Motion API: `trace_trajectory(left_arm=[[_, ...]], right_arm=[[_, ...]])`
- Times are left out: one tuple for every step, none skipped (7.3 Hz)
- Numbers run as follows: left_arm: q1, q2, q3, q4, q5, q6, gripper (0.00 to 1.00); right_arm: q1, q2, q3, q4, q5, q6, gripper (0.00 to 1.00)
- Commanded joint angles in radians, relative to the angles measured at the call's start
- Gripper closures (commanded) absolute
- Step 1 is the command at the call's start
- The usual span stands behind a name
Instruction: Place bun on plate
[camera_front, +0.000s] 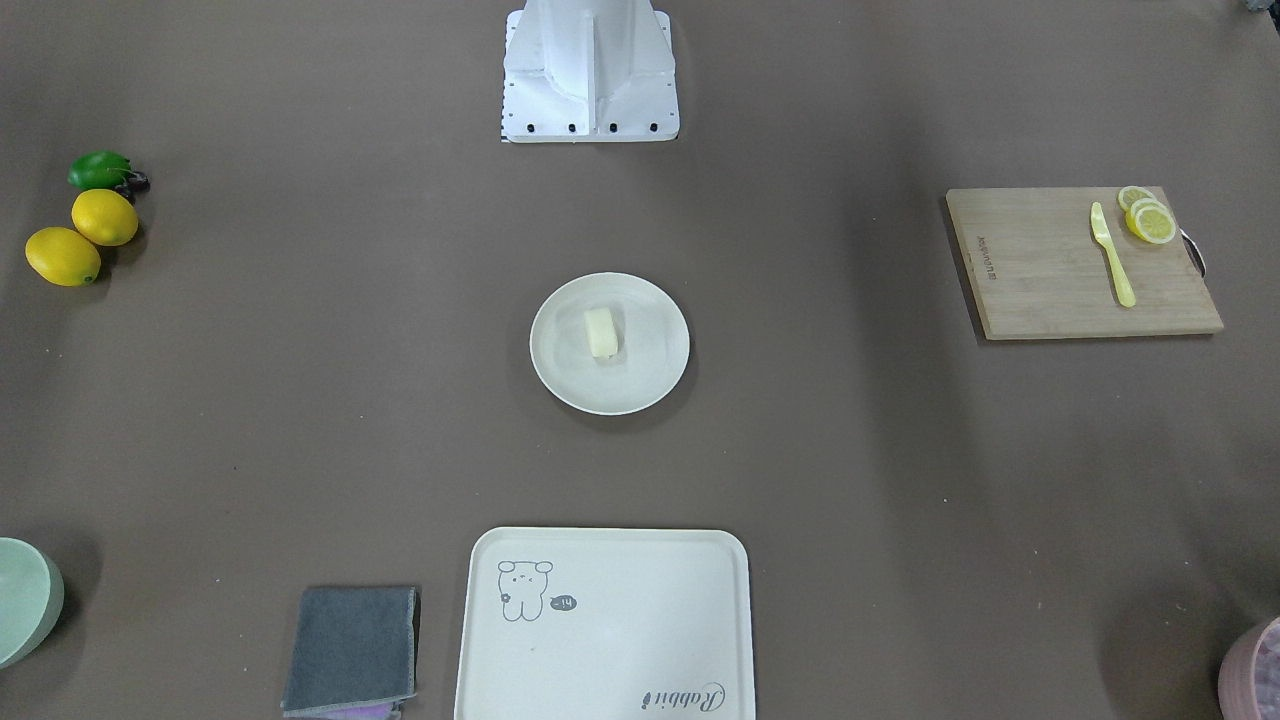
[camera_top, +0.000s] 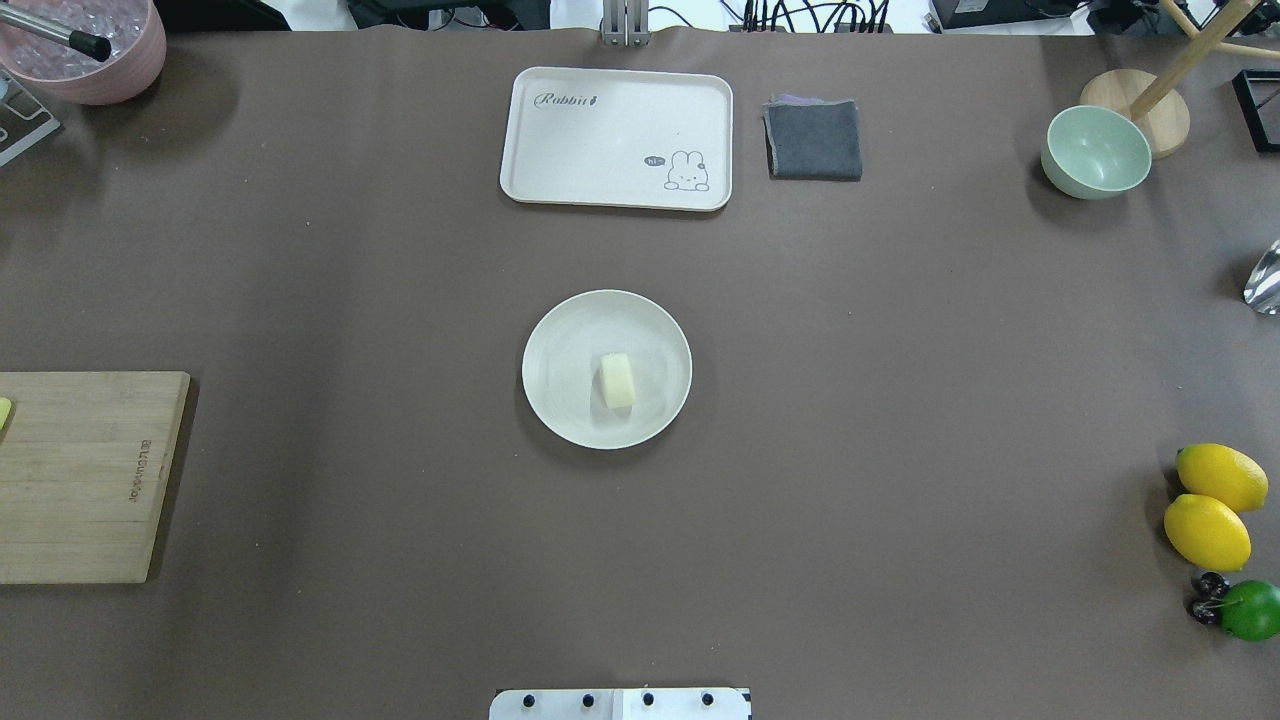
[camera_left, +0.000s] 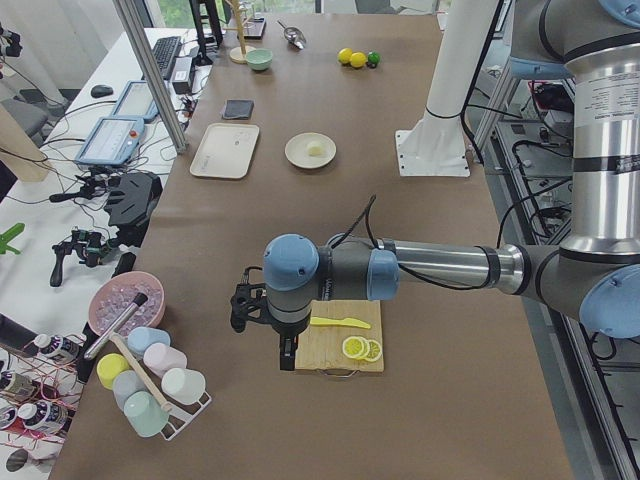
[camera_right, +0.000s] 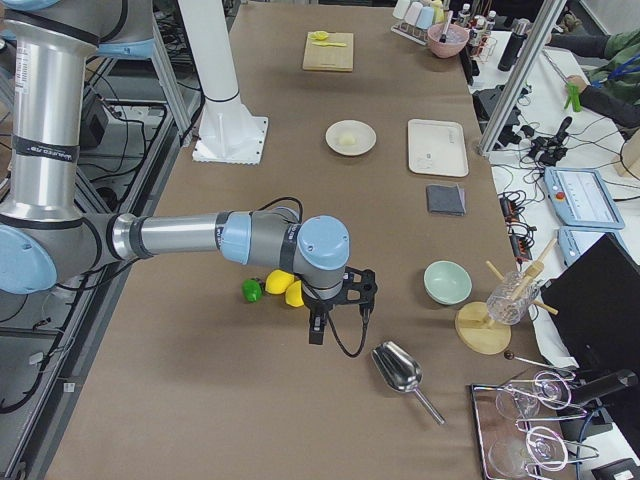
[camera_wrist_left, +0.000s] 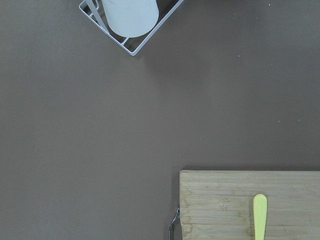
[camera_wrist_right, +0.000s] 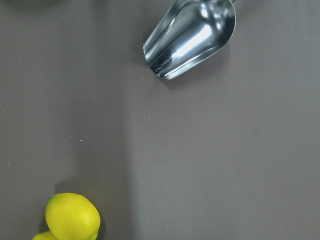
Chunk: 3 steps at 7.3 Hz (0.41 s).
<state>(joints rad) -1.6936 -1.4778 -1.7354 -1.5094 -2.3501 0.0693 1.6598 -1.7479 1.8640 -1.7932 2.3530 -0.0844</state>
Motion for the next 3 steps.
trace_trajectory(left_arm=[[0.000,-0.004,0.000,0.000,0.000,0.000,0.02],[0.000,-0.007,0.000,0.000,0.000,0.000,0.02],[0.000,-0.012,0.000,0.000,0.000,-0.002,0.02]], right_arm=[[0.000,0.001,0.003,0.000,0.000,0.000,0.00],[0.000,0.002,0.003,0.000,0.000,0.000,0.00],[0.000,0.002,0.003,0.000,0.002,0.000,0.00]])
